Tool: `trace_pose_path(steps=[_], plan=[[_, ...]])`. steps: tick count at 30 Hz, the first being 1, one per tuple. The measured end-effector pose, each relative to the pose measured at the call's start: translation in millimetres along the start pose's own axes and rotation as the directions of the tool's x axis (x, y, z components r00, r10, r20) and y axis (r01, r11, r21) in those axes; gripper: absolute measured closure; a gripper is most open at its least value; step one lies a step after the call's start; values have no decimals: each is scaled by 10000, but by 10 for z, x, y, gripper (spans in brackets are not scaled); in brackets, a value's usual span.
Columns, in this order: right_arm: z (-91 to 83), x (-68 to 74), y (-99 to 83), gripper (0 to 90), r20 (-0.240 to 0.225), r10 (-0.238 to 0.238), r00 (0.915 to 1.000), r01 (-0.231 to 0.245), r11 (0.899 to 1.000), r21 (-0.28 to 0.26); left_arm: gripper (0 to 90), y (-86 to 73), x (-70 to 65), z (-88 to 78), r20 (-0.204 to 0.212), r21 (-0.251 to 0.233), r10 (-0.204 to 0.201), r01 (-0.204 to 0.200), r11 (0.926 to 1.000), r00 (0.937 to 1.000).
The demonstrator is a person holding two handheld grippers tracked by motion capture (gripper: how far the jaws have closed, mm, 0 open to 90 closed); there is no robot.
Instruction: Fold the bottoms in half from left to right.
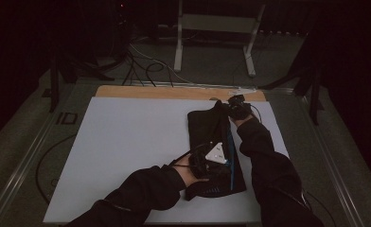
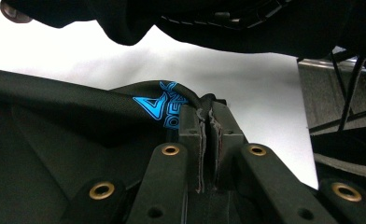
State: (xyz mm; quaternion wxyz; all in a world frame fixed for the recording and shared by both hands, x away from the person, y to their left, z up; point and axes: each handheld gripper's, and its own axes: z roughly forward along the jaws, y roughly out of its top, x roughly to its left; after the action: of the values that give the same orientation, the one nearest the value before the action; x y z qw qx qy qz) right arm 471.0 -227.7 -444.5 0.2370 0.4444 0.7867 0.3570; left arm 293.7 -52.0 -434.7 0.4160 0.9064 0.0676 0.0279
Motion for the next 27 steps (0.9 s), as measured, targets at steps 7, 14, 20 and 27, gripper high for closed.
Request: trace_pose_path(steps=[7,14,20,27], plan=[[95,-53,-103,896,15,75,10000,-75,9997,216,854,-48,33,149,220,135,-122,119,9998,9997],[192,-103,-211,895,70,136,9999,-139,9986,507,854,-101,59,297,362,306,-329,318,9990,9988],[253,-145,-277,895,148,204,9997,-213,9977,639,854,-92,77,378,408,392,-318,302,9988,9987],[281,-179,-308,895,103,315,9994,-322,9967,747,854,-107,80,441,610,413,-300,275,9988,9977]])
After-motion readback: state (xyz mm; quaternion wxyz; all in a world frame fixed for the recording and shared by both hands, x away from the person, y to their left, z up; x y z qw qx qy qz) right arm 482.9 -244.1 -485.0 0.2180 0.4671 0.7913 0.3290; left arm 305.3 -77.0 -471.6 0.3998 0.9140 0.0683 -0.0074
